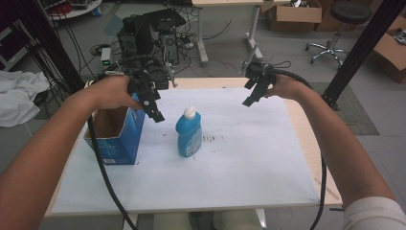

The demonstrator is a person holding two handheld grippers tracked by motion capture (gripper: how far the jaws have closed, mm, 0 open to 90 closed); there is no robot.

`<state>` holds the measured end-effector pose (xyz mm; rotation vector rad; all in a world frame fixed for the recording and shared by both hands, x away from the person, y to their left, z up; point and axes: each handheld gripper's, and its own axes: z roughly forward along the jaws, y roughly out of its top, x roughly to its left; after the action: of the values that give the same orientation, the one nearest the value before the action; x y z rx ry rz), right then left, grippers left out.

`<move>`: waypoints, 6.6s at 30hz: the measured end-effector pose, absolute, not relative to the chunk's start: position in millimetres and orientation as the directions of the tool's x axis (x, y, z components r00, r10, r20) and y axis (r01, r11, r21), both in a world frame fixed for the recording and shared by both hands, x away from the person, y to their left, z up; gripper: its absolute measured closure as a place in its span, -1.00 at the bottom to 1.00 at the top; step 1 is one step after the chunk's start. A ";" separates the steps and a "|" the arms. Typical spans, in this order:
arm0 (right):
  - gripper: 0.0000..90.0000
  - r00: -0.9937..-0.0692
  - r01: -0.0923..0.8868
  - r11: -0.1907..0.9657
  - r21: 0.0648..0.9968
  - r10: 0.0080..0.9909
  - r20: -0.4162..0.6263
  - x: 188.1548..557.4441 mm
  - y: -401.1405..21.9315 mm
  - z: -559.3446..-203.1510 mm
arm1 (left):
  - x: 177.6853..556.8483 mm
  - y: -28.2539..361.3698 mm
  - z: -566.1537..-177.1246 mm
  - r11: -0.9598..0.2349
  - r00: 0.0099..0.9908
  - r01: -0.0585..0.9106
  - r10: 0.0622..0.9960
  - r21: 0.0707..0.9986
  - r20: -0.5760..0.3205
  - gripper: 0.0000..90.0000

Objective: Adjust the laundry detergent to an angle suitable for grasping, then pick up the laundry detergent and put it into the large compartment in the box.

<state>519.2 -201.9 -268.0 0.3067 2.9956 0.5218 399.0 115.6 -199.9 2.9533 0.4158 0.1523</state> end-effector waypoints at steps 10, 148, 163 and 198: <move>-0.61 -0.975 0.183 0.920 0.347 0.215 -0.056 518.6 -204.5 -263.9 | 396.2 114.8 -198.3 -0.948 0.954 0.269 0.287 0.172 0.089 -0.56; -0.62 -0.976 0.176 0.925 0.338 0.208 -0.061 512.4 -211.4 -280.2 | 418.5 30.7 -272.9 -0.641 0.650 0.750 0.760 0.167 0.001 -0.55; -0.62 -0.977 0.175 0.924 0.339 0.207 -0.060 512.6 -209.9 -281.1 | 419.1 28.5 -291.3 -0.630 0.638 0.760 0.770 0.160 -0.005 -0.55; -0.62 -0.976 0.176 0.924 0.340 0.208 -0.058 513.4 -210.1 -281.9 | 418.7 25.5 -296.7 -0.636 0.643 0.757 0.766 0.150 0.006 -0.38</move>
<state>513.4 -210.1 -281.9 0.2993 2.9897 0.5152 418.7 25.5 -296.7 2.7248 1.2692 0.1041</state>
